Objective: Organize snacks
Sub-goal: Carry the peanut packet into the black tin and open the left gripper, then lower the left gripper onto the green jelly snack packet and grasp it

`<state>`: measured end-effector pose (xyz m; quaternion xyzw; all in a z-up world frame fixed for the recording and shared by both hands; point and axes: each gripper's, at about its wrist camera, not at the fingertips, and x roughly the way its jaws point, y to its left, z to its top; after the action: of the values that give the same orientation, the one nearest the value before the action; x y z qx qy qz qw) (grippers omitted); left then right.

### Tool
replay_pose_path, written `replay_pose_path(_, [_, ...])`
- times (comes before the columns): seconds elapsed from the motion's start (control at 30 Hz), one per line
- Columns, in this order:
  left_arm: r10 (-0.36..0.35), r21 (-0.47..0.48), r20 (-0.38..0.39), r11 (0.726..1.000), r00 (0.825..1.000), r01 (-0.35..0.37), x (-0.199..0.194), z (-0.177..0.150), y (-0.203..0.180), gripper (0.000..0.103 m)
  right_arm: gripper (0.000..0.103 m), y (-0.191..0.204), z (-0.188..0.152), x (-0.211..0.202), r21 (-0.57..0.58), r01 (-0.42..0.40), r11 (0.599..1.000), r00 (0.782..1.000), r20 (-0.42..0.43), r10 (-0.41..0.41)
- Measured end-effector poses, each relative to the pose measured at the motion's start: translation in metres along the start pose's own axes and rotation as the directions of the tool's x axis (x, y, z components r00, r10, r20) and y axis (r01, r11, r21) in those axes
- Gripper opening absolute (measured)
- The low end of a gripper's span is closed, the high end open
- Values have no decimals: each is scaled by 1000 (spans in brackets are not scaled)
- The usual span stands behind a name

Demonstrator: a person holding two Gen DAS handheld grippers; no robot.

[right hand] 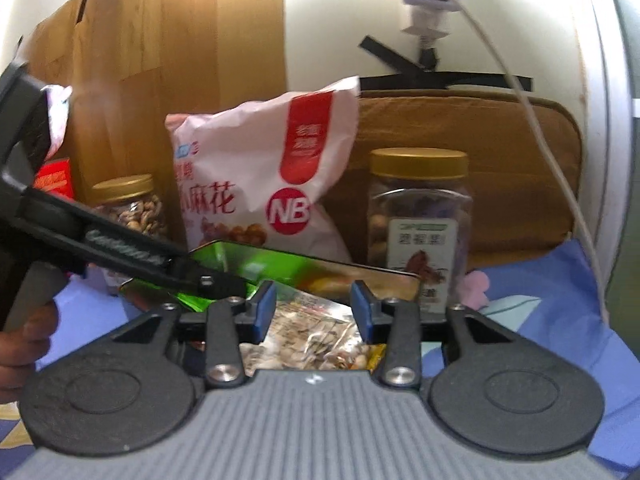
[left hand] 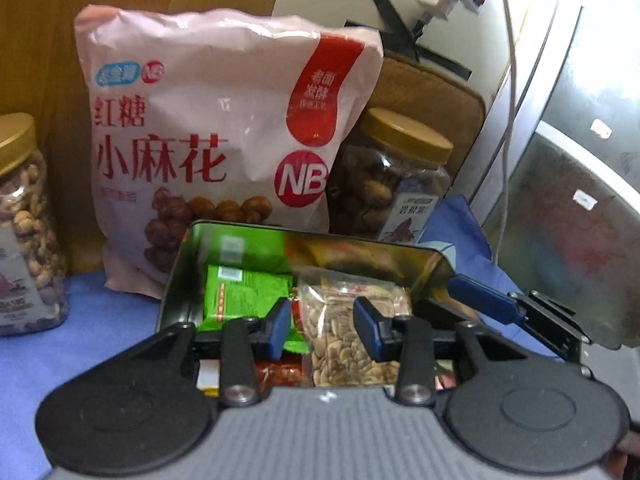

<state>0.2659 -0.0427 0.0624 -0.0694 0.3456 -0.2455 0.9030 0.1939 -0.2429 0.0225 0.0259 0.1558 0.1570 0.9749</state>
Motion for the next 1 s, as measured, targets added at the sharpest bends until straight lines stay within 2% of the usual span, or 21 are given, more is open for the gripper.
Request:
replay_pose_path(0.13, [-16, -11, 32, 1000, 999, 16, -28, -2, -2, 35, 44, -9, 2, -21, 51, 22, 998, 999, 29, -23])
replay_pose_path(0.23, [-34, -2, 41, 999, 999, 34, -57, -17, -9, 36, 44, -12, -4, -47, 102, -6, 995, 999, 34, 3])
replay_pose_path(0.3, [-45, 17, 21, 999, 999, 45, -71, -35, -17, 37, 47, -11, -15, -68, 127, -44, 991, 999, 17, 42])
replay_pose_path(0.43, [-88, 35, -66, 995, 994, 91, -86, -80, -26, 37, 49, -2, -49, -105, 149, -133, 980, 985, -95, 148])
replay_pose_path(0.57, [-140, 2, -172, 990, 975, 142, -87, -125, -28, 37, 49, 14, -80, -129, 134, -166, 977, 959, -211, 191])
replay_pose_path(0.6, [-149, -6, -185, 989, 971, 150, -88, -133, -27, 37, 49, 24, -90, -137, 125, -181, 975, 946, -248, 208])
replay_pose_path(0.7, [-171, -45, -209, 985, 963, 166, -90, -153, -23, 37, 50, 35, -98, -140, 114, -207, 972, 932, -278, 232])
replay_pose_path(0.8, [-202, -68, -193, 979, 960, 192, -102, -161, -19, 40, 54, 54, -102, -141, 61, -204, 977, 940, -267, 213])
replay_pose_path(0.93, [-217, -91, -171, 975, 961, 204, -111, -172, -13, 42, 47, 85, -106, -137, -73, -199, 977, 952, -251, 175])
replay_pose_path(1.0, [-223, -102, -160, 973, 962, 209, -113, -173, -11, 47, 45, 97, -108, -139, -140, -193, 971, 961, -226, 158])
